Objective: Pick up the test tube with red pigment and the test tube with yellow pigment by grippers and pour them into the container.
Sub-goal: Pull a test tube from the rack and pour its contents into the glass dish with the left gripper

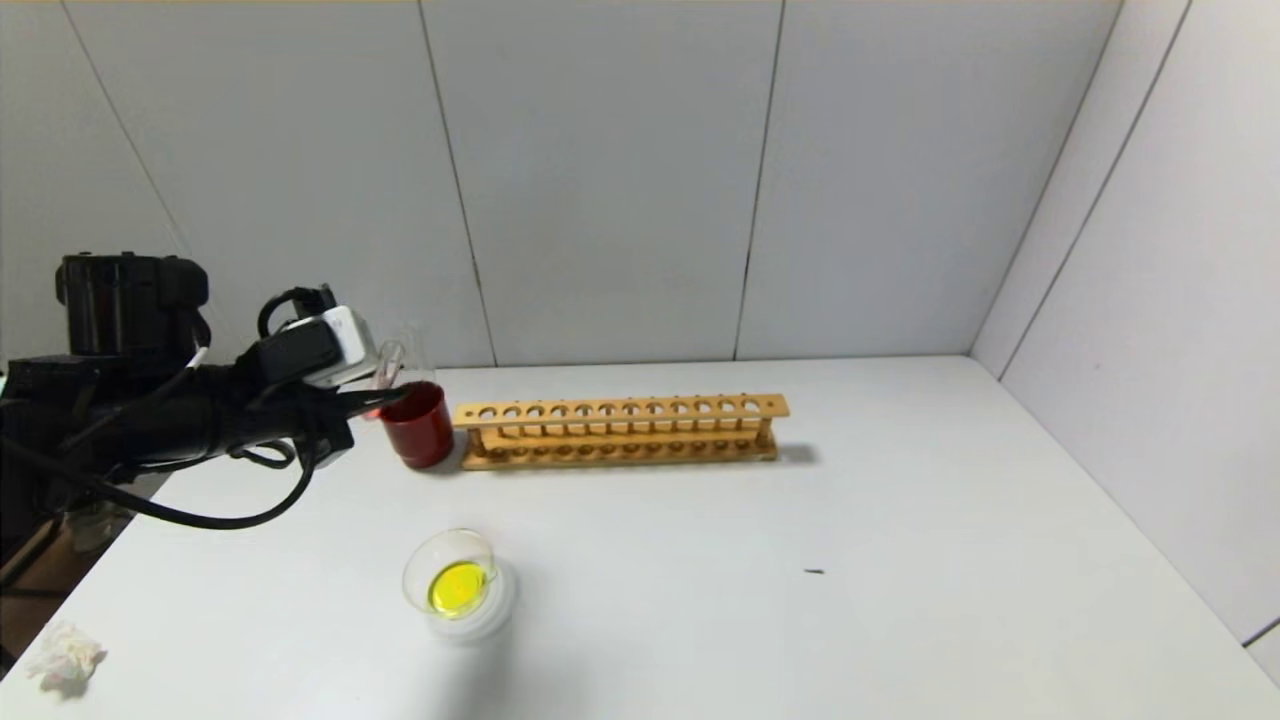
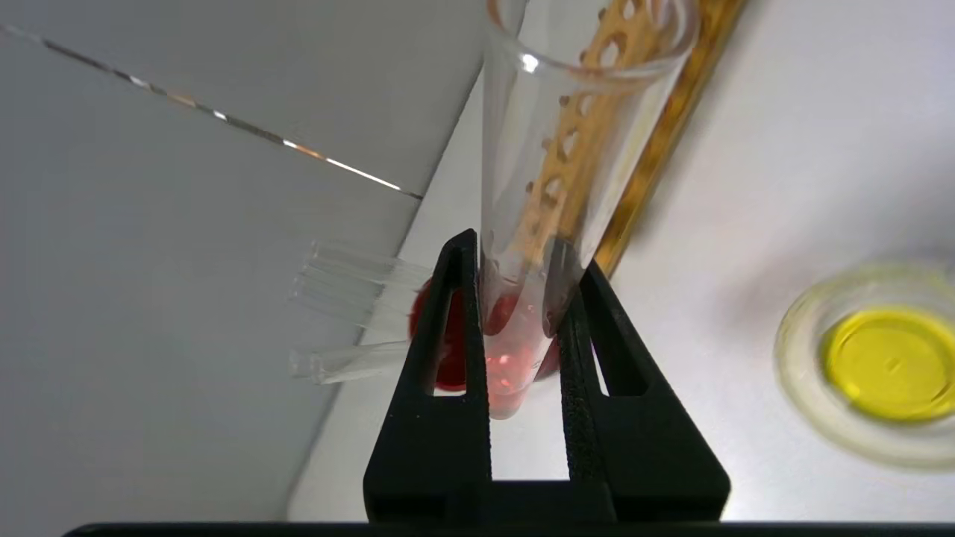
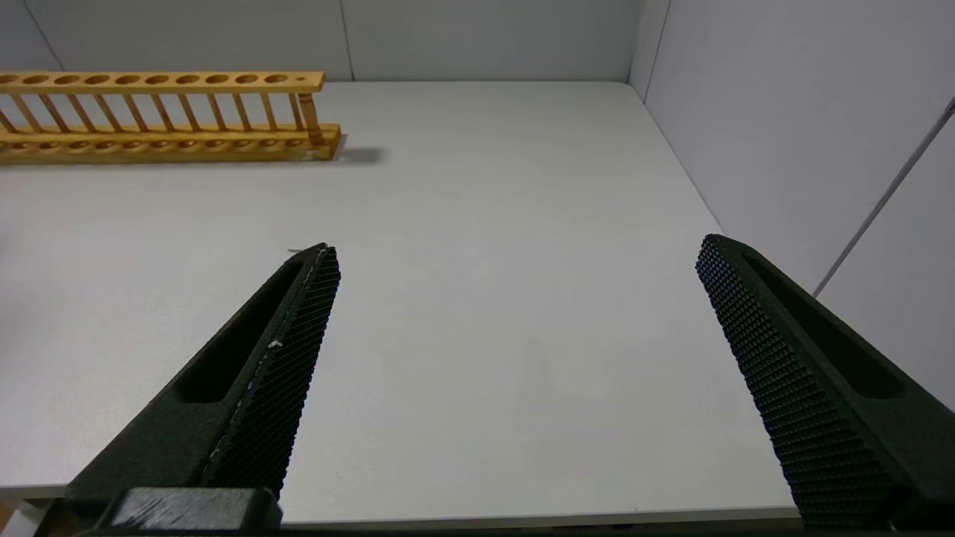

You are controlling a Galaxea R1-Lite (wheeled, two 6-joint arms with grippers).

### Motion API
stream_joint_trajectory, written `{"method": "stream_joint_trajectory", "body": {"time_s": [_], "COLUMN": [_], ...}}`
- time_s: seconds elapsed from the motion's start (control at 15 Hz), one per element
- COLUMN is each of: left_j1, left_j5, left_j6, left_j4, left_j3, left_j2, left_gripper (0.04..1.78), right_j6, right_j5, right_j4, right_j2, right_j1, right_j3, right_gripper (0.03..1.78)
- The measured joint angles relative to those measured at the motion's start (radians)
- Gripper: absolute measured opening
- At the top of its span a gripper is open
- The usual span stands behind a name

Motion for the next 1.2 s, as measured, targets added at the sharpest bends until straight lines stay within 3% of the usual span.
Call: {"method": "stream_joint_trajectory", "body": {"time_s": [0.4, 0.8, 1.2], "left_j1": [0.041, 0.107, 0.116], "left_j5": [-0.092, -0.113, -0.113], "left_j6": [0.366, 0.690, 0.914], "left_j4": [0.049, 0.229, 0.248], "left_j3": [0.026, 0.041, 0.008], "left_j2": [0.018, 0.021, 0.068], "left_gripper": [0.31, 0.31, 0.31], "right_j6": [0.000, 0.000, 0.000], "right_j5": [0.000, 0.000, 0.000], "right_j4": [0.000, 0.000, 0.000], "right_j2": [0.000, 0.000, 0.000], "right_j1": [0.000, 0.000, 0.000], "right_j3": [0.000, 0.000, 0.000], "right_gripper": [1.75, 1.75, 1.75]}}
